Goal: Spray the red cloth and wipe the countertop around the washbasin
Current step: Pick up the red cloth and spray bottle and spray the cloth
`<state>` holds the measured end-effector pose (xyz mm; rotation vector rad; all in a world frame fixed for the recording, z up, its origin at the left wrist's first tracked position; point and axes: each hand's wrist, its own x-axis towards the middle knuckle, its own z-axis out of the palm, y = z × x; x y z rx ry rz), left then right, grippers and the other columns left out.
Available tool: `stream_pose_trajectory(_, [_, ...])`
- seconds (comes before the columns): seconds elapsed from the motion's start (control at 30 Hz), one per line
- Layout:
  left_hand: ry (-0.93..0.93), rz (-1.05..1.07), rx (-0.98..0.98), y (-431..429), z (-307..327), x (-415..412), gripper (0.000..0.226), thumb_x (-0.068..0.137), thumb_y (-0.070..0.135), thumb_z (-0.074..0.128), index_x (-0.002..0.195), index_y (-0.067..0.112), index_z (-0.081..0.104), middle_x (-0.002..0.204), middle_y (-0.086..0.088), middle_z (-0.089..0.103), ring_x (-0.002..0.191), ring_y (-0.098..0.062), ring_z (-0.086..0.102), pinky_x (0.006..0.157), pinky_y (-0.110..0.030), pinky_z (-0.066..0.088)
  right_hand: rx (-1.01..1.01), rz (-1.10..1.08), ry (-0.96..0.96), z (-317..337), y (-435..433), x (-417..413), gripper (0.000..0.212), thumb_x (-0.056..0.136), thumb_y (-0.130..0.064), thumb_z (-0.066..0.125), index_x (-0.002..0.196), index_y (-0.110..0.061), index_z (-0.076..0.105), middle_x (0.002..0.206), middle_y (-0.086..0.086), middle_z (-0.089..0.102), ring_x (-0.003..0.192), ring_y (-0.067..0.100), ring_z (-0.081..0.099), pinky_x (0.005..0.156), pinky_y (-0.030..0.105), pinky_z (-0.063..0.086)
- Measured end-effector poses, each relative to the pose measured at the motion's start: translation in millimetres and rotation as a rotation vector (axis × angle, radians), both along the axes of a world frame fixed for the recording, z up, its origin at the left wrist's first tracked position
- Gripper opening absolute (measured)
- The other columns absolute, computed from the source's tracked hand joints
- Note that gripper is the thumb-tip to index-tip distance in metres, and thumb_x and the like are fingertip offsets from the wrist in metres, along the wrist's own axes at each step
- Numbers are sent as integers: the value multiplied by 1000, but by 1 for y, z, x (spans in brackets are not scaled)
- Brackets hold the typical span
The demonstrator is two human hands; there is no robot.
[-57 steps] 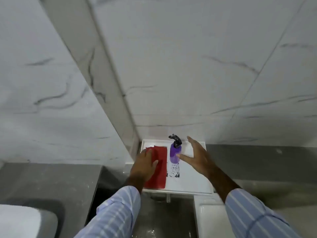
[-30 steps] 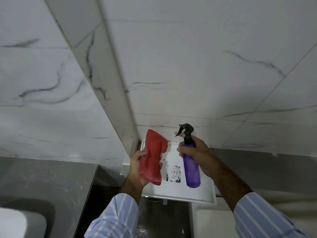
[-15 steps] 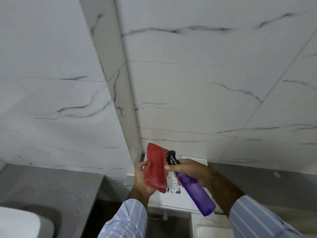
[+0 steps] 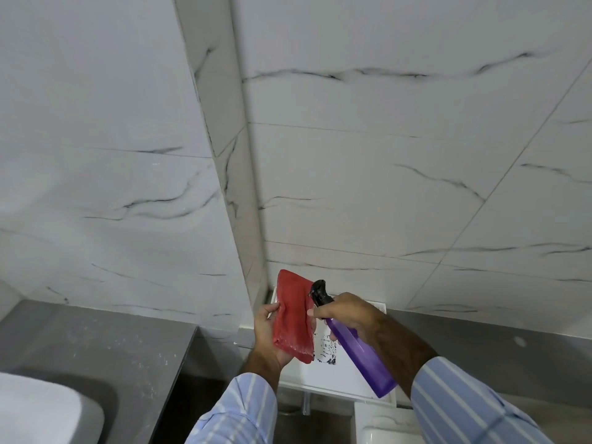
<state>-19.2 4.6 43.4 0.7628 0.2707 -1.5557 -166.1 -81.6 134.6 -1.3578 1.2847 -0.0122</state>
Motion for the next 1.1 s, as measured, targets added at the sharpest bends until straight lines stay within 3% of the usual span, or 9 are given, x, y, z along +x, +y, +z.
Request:
stream_pose_trajectory(0.13, [-26,5,4,0,-2,1,53,90,34,50,130,1,62,110,-26,70,93,-40,67,87,-45,53,-5,48,-4,-3,0,1,23,79,-20,87,94,-9,75,87,8,73,68,21,68,57,28,60])
stream_pose_trajectory(0.27, [-55,13,5,1,-5,2,51,88,34,51,123,0,67,105,-25,73,92,-40,69,85,-43,55,8,80,40,-2,-1,2,17,78,-9,85,86,-10,71,84,8,70,58,18,65,51,25,55])
stream_pose_trajectory(0.47, [-5,15,-16,2,-9,4,56,90,34,48,115,-8,76,107,-27,73,95,-39,70,86,-45,54,-19,30,106,-1,-1,-1,30,74,-28,92,80,-9,70,74,5,71,44,13,68,41,18,49])
stream_pose_trajectory(0.63, [-39,17,-22,3,-9,3,52,89,34,49,106,-5,79,102,-25,75,89,-39,71,85,-44,55,6,74,-41,-1,4,-3,28,74,-21,93,95,-10,78,92,6,80,72,15,74,56,25,59])
stream_pose_trajectory(0.73, [-50,17,-15,4,-7,2,51,89,34,49,102,-4,81,98,-25,76,85,-38,73,83,-43,58,-16,72,51,-1,4,-3,29,68,-24,95,81,-11,73,78,3,74,51,13,68,47,20,51])
stream_pose_trajectory(0.83, [-28,11,-27,6,-3,3,55,91,34,46,98,-7,82,96,-25,77,83,-37,77,81,-42,60,-54,60,76,-6,5,-6,32,65,-26,97,73,-14,68,75,2,68,54,15,66,46,19,49])
stream_pose_trajectory(0.93, [4,15,-38,9,0,2,54,90,32,48,107,-8,79,103,-27,74,89,-38,72,82,-43,58,-188,31,-26,-16,7,-6,24,69,-24,92,78,-14,71,73,0,64,67,18,63,61,31,55])
stream_pose_trajectory(1.0, [34,19,-45,13,2,3,56,86,30,51,122,-9,69,109,-28,70,95,-38,67,82,-44,59,-338,19,-4,-25,7,-6,18,77,-25,81,86,-11,72,71,-1,64,68,18,61,67,31,48])
stream_pose_trajectory(1.1, [54,8,-30,20,0,6,62,89,31,48,136,-7,57,120,-28,65,102,-38,64,90,-44,53,-365,-118,-93,-50,4,-9,22,87,-21,68,74,-3,68,67,4,58,64,18,52,66,32,42])
